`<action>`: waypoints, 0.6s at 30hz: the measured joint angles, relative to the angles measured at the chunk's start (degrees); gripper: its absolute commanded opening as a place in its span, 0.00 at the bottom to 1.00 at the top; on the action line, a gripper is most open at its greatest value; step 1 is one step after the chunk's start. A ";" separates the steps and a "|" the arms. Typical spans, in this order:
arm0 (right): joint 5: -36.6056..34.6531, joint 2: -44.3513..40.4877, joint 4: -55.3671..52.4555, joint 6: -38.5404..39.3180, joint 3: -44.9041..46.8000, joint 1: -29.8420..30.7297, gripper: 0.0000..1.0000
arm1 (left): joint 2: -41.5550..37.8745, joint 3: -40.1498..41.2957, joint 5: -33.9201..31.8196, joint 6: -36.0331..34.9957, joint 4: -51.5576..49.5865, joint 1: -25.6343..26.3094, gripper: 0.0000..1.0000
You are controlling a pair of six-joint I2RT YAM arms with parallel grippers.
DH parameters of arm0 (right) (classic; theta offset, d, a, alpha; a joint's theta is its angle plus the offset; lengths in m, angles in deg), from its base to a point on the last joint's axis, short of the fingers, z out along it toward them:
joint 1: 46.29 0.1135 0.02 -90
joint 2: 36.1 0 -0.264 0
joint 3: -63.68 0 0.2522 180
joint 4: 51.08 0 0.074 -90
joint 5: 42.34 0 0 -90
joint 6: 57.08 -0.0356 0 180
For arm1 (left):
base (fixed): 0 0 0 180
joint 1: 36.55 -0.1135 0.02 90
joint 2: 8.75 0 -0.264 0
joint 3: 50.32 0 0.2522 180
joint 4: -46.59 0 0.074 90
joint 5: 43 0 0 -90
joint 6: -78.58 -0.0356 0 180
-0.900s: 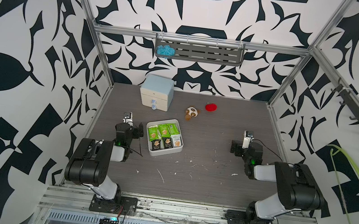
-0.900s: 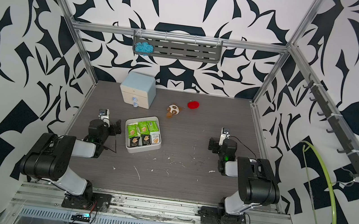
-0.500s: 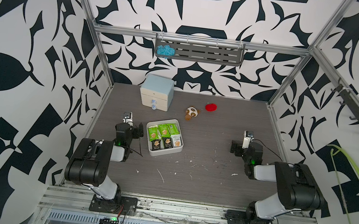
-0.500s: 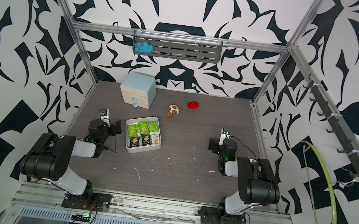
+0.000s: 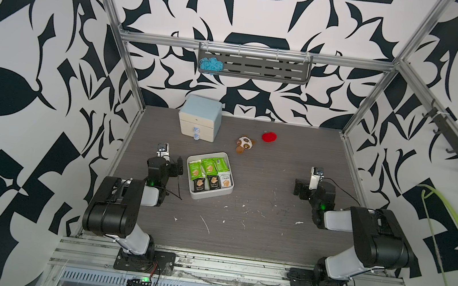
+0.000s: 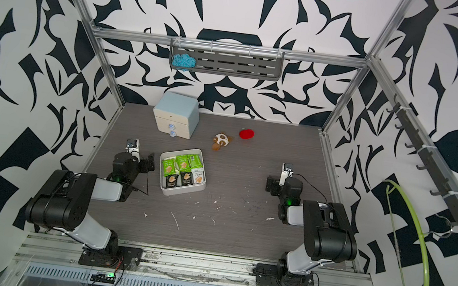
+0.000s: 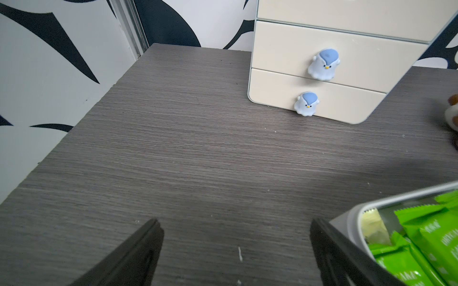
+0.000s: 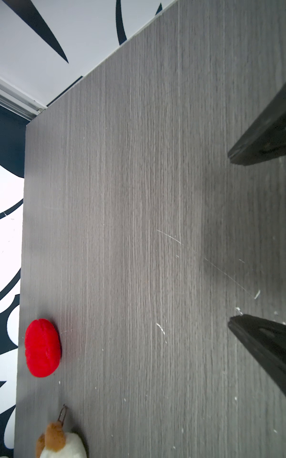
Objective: Take the cookies out of the storage box
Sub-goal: Move the storage box to the center of the board.
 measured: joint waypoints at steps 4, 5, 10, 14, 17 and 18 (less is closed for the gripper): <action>-1.57 -6.67 -6.23 -0.44 -0.26 0.22 1.00 | -0.20 0.00 -0.26 0.00 -0.11 0.02 0.99; -2.38 -9.77 -9.53 -1.05 -0.98 0.37 1.00 | -0.70 -0.11 -0.59 0.07 -1.05 0.04 0.99; -7.17 -22.58 -26.05 -12.59 -9.51 0.61 1.00 | -6.78 -6.23 -2.80 0.81 -14.51 0.07 0.99; -8.07 -28.09 -35.63 -27.23 -15.65 0.50 1.00 | -11.15 -14.82 -4.22 4.83 -26.75 0.07 0.99; -3.21 -29.18 -38.45 -34.25 -16.44 0.63 0.92 | -12.66 -20.83 -3.74 9.77 -36.46 0.07 0.99; -1.84 -28.68 -39.85 -35.56 -16.92 0.92 0.89 | -12.70 -22.56 -3.28 11.15 -39.30 0.15 0.99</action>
